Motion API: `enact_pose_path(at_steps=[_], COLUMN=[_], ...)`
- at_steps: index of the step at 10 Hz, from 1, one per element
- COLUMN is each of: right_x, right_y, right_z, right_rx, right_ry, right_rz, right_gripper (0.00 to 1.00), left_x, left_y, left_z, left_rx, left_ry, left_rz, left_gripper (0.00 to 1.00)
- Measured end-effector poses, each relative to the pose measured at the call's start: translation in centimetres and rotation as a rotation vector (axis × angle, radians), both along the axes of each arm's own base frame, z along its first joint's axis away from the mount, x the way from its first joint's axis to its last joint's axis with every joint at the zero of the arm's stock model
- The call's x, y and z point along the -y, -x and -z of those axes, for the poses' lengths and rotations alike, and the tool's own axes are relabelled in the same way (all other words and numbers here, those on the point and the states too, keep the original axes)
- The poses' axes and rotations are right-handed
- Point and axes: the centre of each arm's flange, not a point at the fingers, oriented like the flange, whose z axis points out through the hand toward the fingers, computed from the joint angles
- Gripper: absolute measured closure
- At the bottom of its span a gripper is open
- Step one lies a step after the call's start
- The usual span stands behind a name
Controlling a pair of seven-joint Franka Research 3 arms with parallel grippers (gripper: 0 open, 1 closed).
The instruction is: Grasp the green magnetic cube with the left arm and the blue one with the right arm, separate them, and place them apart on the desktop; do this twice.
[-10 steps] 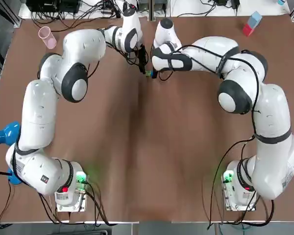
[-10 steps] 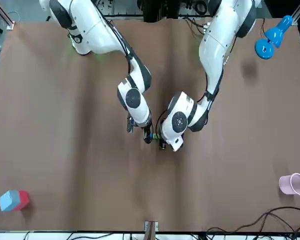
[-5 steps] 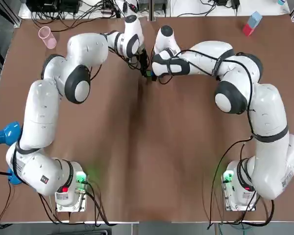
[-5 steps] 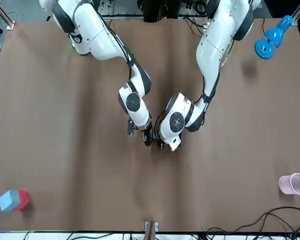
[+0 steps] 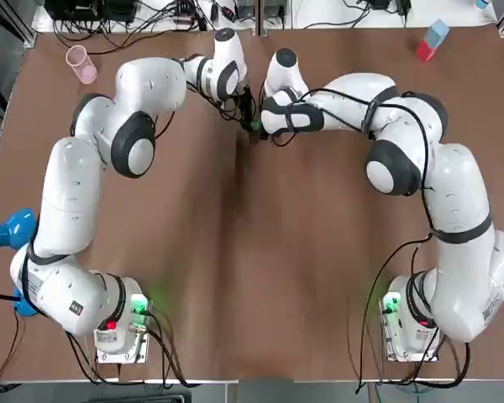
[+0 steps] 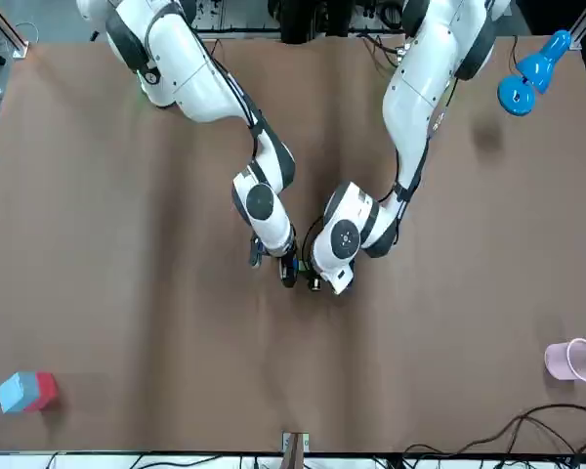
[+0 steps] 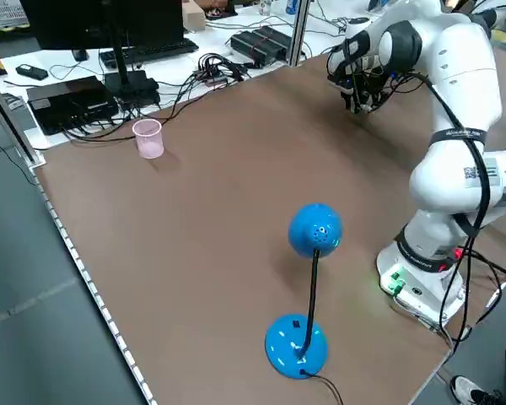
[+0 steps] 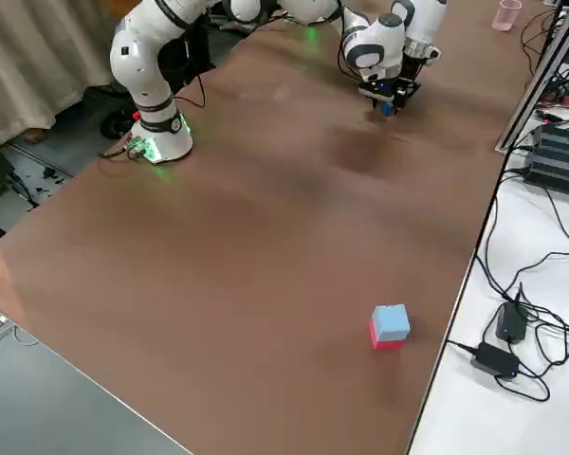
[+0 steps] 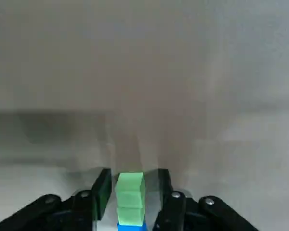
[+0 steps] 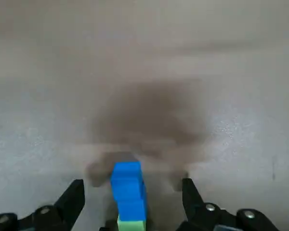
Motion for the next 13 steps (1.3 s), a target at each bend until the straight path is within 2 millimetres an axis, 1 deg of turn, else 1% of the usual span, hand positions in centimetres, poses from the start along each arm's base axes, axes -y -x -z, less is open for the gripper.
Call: enact_pose_path(at_steps=[1,2,4,5,6,7,8,9,10,11,12,13], right_x=[0.0,-0.1,-0.2,-0.4,-0.7,-0.8,-0.9,-1.1,-1.1,-1.2,-1.2,-1.2], right_y=[0.0,0.0,-0.1,0.0,0.3,0.4,0.4,0.5,0.4,0.5,0.4,0.3], right_z=[0.1,0.1,0.0,0.0,0.0,0.0,-0.1,-0.3,-0.4,-0.4,-0.5,-0.6], right_rx=[-0.001,-0.001,0.001,-0.001,-0.005,-0.006,-0.008,-0.009,-0.007,-0.01,-0.005,0.002], right_ry=[-0.001,-0.003,-0.006,-0.009,-0.013,-0.014,-0.016,-0.019,-0.021,-0.02,-0.024,-0.029], right_rz=[0.002,0.004,0.005,0.004,-0.001,-0.001,-0.002,-0.003,-0.002,-0.003,-0.003,0.0], right_gripper=[0.12,0.16,0.18,0.19,0.2,0.25,0.32,0.49,0.6,0.64,0.73,0.74], left_x=[0.1,0.1,0.2,0.2,0.2,0.2,0.2,0.2,0.2,0.2,0.2,0.2], left_y=[0.0,0.0,0.1,0.1,0.1,0.1,0.1,0.1,0.1,0.1,0.1,0.1], left_z=[0.0,0.0,-0.1,-0.1,-0.1,-0.1,-0.1,-0.1,-0.1,-0.1,-0.1,-0.1], left_rx=[0.003,0.005,0.008,0.008,0.009,0.009,0.009,0.009,0.009,0.009,0.009,0.009], left_ry=[-0.001,-0.002,-0.002,-0.001,-0.001,-0.001,-0.001,-0.001,-0.001,-0.001,-0.001,-0.001], left_rz=[0.003,0.005,0.006,0.006,0.007,0.007,0.007,0.007,0.007,0.007,0.008,0.008], left_gripper=[0.55,0.58,0.67,0.74,0.75,0.76,0.77,0.77,0.77,0.77,0.77,0.77])
